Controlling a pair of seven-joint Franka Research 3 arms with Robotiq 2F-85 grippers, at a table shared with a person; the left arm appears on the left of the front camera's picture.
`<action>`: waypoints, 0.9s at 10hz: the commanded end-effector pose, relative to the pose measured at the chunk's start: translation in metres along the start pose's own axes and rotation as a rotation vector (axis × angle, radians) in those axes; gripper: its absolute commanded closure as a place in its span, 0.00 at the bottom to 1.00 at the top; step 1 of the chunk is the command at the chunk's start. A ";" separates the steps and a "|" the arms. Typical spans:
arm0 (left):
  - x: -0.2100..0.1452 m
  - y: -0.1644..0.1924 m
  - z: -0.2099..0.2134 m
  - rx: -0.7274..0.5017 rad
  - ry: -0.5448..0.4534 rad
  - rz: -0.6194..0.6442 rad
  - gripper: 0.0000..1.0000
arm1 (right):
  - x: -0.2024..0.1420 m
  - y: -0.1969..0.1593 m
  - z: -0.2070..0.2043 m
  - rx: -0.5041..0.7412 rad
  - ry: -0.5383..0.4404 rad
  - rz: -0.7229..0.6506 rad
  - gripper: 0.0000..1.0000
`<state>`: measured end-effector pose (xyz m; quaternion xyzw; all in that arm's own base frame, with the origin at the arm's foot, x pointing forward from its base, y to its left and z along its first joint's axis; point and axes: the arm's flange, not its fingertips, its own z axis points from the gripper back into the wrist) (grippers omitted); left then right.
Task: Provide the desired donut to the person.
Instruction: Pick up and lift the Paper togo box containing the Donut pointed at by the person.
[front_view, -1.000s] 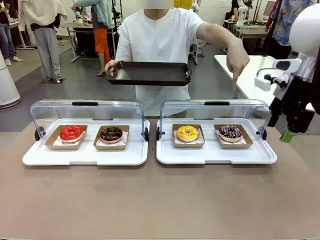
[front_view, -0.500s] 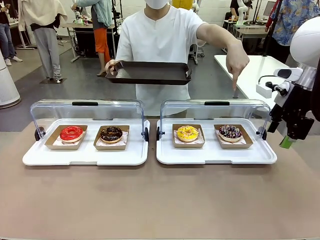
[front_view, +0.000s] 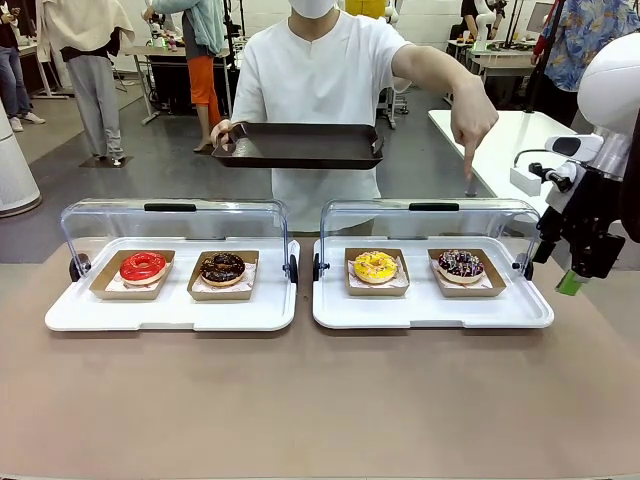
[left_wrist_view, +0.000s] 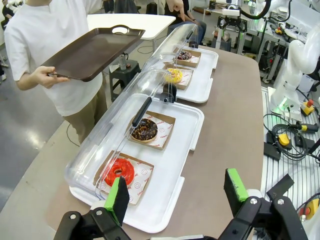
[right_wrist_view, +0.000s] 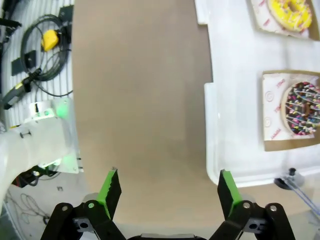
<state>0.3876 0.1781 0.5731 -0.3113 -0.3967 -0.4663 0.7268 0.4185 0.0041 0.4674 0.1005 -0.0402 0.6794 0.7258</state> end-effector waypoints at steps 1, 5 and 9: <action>0.001 -0.001 0.001 -0.004 -0.002 -0.002 0.00 | 0.019 0.003 -0.018 -0.126 0.076 0.037 0.00; 0.001 -0.001 0.001 -0.004 -0.002 -0.002 0.00 | 0.041 -0.037 -0.074 -0.099 0.172 0.017 0.00; 0.001 -0.001 0.001 -0.004 -0.002 -0.002 0.00 | 0.029 -0.077 -0.090 -0.096 0.105 0.011 0.00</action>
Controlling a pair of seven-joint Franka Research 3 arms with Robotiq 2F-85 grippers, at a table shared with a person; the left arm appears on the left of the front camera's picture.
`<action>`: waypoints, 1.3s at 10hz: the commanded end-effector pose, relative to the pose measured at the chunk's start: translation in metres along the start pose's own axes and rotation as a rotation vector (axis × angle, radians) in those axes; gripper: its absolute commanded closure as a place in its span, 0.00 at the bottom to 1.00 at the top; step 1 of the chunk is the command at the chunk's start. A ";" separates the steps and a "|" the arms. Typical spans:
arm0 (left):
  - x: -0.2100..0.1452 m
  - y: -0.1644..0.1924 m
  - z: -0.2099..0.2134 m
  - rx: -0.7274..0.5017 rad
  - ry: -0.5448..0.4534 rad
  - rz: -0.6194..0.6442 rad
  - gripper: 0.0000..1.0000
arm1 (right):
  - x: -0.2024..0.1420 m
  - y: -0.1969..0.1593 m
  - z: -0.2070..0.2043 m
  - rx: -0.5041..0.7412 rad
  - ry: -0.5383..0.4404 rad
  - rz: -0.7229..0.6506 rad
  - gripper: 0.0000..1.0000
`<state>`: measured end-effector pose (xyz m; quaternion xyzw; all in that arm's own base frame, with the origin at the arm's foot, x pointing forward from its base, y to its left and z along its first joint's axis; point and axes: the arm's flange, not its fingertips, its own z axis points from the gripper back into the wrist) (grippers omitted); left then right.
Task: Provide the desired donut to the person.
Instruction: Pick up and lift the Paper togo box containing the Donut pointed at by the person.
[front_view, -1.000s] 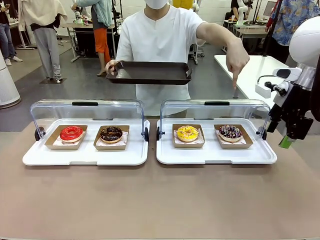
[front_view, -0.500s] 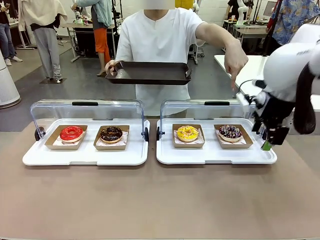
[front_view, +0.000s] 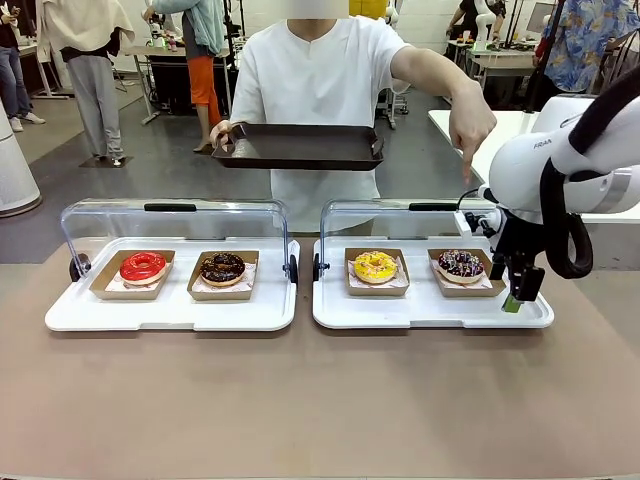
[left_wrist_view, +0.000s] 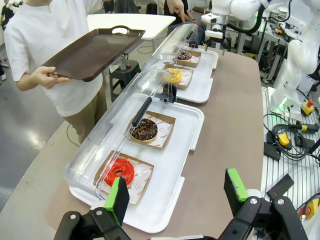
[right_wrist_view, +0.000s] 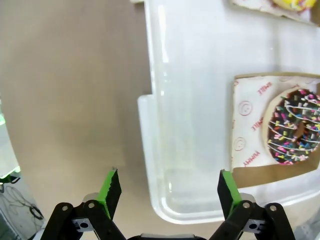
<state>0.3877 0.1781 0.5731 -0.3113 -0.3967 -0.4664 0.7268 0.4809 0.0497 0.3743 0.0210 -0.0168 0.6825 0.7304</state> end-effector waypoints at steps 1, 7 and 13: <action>0.001 -0.001 0.001 -0.004 -0.002 -0.002 0.00 | -0.005 -0.011 0.002 -0.001 -0.052 0.006 0.00; 0.001 -0.001 0.001 -0.004 -0.002 -0.002 0.00 | -0.002 -0.007 0.001 -0.003 -0.012 -0.006 0.00; 0.001 -0.001 0.001 -0.004 -0.002 -0.002 0.00 | -0.007 -0.042 -0.029 -0.013 -0.071 -0.034 0.00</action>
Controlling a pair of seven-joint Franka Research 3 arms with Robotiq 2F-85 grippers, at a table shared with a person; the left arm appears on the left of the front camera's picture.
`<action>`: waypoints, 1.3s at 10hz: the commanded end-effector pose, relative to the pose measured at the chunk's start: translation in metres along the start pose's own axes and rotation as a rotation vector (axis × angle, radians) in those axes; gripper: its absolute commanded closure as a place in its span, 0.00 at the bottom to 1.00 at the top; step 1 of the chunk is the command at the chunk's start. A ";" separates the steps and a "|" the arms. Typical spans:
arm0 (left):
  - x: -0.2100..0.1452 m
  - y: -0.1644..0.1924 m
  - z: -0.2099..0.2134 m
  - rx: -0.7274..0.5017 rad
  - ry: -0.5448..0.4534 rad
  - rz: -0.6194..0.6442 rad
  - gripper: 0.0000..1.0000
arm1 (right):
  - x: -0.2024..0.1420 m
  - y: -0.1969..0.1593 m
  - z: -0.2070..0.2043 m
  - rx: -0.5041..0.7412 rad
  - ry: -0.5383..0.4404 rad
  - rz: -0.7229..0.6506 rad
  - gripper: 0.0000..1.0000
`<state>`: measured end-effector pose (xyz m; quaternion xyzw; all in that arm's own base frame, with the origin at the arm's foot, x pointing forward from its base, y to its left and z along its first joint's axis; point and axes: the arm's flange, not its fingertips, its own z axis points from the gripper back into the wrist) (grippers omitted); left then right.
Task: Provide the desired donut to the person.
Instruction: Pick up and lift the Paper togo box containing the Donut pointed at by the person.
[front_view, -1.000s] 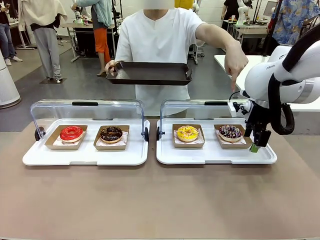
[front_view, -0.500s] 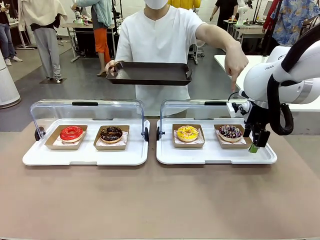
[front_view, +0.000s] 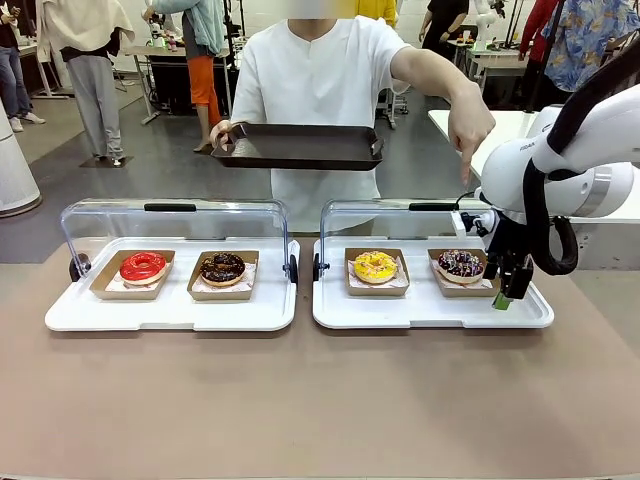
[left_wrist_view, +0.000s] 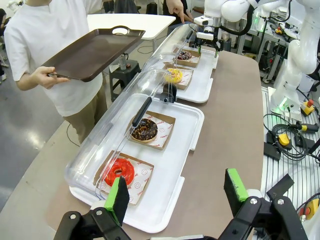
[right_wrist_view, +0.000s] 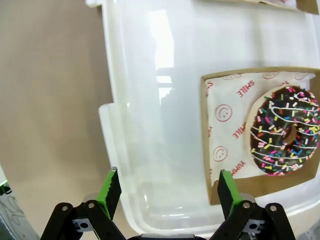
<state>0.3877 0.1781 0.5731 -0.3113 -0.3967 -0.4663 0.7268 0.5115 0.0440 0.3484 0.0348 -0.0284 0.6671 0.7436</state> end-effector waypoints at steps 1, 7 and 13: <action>0.001 -0.001 0.001 -0.004 -0.002 -0.002 0.00 | -0.004 -0.014 -0.007 -0.023 -0.043 0.010 0.00; 0.001 -0.001 0.001 -0.004 -0.002 -0.002 0.00 | -0.008 -0.025 -0.023 -0.030 -0.058 0.034 0.00; 0.001 -0.001 0.001 -0.004 -0.002 -0.002 0.00 | -0.010 -0.026 -0.029 -0.003 -0.051 0.038 1.00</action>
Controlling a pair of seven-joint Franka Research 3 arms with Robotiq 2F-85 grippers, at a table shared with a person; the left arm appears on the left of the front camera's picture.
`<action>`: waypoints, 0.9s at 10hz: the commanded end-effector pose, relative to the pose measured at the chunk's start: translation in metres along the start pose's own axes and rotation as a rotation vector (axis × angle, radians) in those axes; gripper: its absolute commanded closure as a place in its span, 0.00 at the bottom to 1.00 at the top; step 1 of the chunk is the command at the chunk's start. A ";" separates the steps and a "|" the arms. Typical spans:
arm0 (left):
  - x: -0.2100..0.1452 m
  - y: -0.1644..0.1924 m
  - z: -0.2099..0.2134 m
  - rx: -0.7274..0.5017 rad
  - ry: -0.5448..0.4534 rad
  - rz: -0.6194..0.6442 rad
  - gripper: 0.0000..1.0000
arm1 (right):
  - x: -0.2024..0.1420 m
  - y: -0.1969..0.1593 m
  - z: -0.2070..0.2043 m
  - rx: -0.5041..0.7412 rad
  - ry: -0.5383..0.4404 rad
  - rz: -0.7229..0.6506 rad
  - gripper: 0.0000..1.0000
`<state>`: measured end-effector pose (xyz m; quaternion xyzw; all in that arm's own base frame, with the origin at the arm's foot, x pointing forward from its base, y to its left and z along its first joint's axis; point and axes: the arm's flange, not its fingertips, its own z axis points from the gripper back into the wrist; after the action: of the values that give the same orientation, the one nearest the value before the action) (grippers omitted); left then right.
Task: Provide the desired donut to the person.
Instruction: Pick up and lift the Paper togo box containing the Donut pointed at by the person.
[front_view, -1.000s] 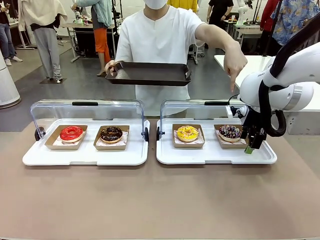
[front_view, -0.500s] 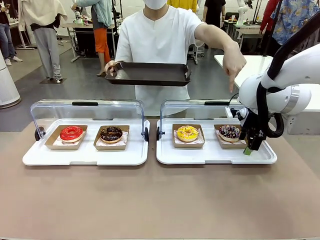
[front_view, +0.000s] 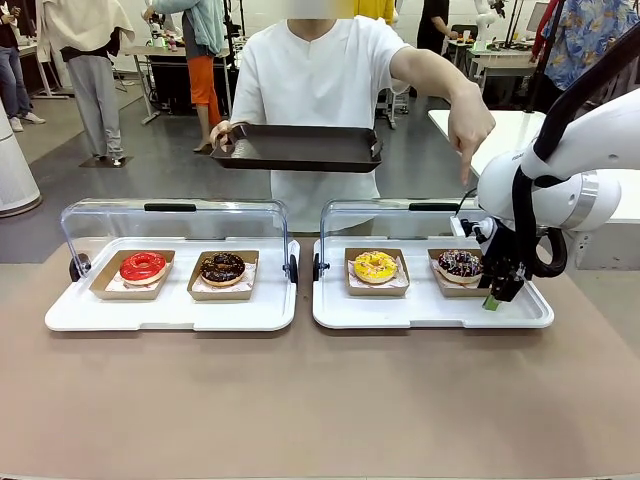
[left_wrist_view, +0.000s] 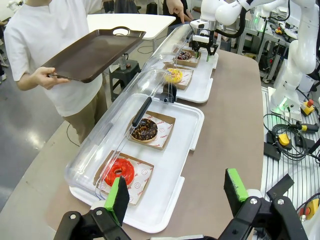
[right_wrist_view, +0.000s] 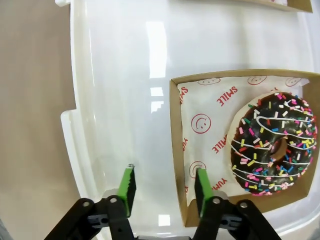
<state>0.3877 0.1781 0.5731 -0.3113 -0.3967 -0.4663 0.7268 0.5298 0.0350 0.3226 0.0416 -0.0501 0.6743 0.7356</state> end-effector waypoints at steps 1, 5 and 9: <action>0.001 -0.001 0.001 -0.004 -0.002 -0.002 0.00 | -0.001 -0.006 -0.004 0.017 -0.012 0.016 0.72; 0.001 -0.001 0.001 -0.004 -0.002 -0.002 0.00 | -0.002 -0.006 -0.005 0.022 -0.010 0.014 1.00; 0.001 -0.001 0.001 -0.004 -0.002 -0.002 0.00 | 0.001 -0.003 -0.002 0.022 0.014 0.036 1.00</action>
<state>0.3877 0.1781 0.5731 -0.3113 -0.3967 -0.4663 0.7268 0.5304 0.0352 0.3229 0.0410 -0.0492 0.6765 0.7337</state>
